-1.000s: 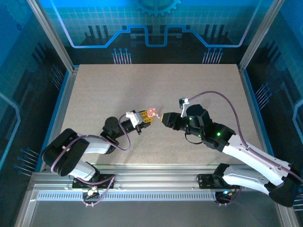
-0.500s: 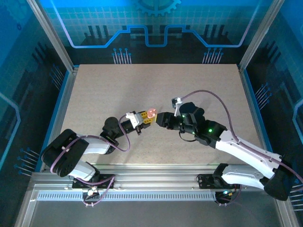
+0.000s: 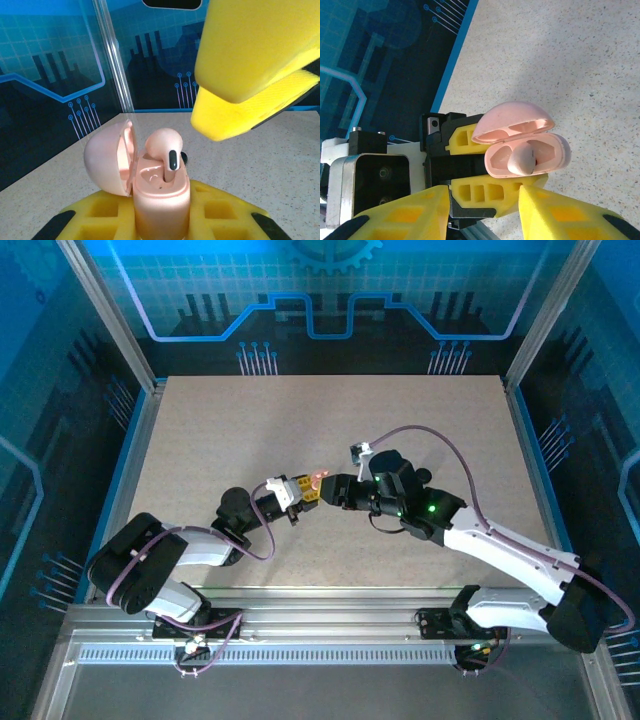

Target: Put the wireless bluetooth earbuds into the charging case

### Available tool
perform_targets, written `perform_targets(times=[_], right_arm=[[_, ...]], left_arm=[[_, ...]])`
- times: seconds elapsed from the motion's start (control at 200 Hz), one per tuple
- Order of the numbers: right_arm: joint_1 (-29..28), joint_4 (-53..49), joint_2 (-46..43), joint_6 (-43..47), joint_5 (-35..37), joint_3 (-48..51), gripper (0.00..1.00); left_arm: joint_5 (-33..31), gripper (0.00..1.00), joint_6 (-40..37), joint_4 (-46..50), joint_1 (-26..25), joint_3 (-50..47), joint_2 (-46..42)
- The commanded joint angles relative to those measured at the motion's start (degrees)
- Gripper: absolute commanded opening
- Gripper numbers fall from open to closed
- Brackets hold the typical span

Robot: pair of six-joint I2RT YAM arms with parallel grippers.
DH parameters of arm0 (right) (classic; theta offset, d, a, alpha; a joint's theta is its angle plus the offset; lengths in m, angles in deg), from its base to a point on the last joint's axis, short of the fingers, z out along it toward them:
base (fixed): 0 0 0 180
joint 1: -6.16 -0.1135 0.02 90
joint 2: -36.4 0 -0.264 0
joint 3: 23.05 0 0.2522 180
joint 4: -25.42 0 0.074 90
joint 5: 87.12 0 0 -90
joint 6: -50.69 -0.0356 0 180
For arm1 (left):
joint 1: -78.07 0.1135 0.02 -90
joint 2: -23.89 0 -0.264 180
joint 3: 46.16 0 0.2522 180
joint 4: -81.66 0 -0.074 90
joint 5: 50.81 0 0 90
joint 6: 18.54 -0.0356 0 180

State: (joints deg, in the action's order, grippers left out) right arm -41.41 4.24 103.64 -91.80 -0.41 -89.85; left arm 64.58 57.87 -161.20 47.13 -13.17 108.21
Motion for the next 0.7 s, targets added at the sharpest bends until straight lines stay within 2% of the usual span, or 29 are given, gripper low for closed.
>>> perform_targets(times=[0.0, 0.695], right_arm=[[0.51, 2.66, 0.69, 0.72, -1.28, -1.72, 0.41], [1.32, 4.55, 1.15, 2.18, -0.41, -2.06, 0.39]], left_arm=[[1.68, 0.16, 0.36, -2.72, -0.44, -0.48, -0.73], [1.21, 0.16, 1.42, -3.10, -0.44, -0.85, -1.24]])
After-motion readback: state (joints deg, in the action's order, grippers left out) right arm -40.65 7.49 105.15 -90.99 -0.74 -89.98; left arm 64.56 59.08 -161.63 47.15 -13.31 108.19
